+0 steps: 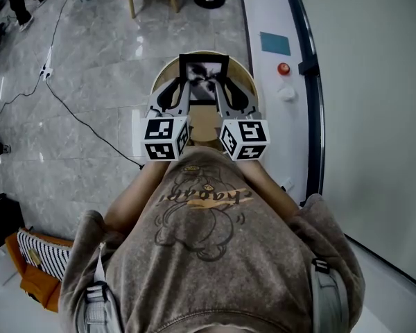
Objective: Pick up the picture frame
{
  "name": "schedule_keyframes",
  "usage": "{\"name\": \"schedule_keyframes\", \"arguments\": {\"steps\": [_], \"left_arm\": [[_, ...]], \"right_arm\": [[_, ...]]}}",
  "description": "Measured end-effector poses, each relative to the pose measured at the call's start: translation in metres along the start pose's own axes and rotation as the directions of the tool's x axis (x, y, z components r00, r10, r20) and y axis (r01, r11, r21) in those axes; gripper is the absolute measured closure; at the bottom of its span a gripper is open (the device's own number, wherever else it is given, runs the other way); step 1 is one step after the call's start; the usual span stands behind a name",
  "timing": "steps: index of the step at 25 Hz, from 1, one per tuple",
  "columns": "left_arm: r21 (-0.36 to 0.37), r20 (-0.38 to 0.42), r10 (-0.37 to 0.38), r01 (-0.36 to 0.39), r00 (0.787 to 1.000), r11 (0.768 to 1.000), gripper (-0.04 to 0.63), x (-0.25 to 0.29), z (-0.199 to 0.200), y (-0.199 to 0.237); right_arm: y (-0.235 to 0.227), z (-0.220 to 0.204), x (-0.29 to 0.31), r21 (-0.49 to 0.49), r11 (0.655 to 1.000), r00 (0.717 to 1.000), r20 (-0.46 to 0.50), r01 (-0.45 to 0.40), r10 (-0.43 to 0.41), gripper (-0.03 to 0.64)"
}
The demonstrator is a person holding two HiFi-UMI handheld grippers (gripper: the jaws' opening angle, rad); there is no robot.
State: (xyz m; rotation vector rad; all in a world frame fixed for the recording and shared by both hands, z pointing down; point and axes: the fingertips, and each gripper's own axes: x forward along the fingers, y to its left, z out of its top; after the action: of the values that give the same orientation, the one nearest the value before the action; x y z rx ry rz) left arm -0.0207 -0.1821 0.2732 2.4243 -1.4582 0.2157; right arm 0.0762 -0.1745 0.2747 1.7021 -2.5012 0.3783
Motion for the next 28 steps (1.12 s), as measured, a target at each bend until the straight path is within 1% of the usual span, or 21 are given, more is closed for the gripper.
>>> {"name": "schedule_keyframes", "arguments": {"steps": [11, 28], "left_arm": [[-0.001, 0.002, 0.008, -0.008, 1.0, 1.0, 0.509, -0.007, -0.003, 0.001], [0.006, -0.006, 0.011, -0.011, 1.0, 1.0, 0.509, -0.014, -0.006, 0.006]], "right_arm": [[0.006, -0.003, -0.002, -0.002, 1.0, 1.0, -0.004, -0.012, 0.012, 0.529], [0.014, -0.008, -0.002, 0.02, 1.0, 1.0, -0.013, -0.016, 0.016, 0.531]]}}
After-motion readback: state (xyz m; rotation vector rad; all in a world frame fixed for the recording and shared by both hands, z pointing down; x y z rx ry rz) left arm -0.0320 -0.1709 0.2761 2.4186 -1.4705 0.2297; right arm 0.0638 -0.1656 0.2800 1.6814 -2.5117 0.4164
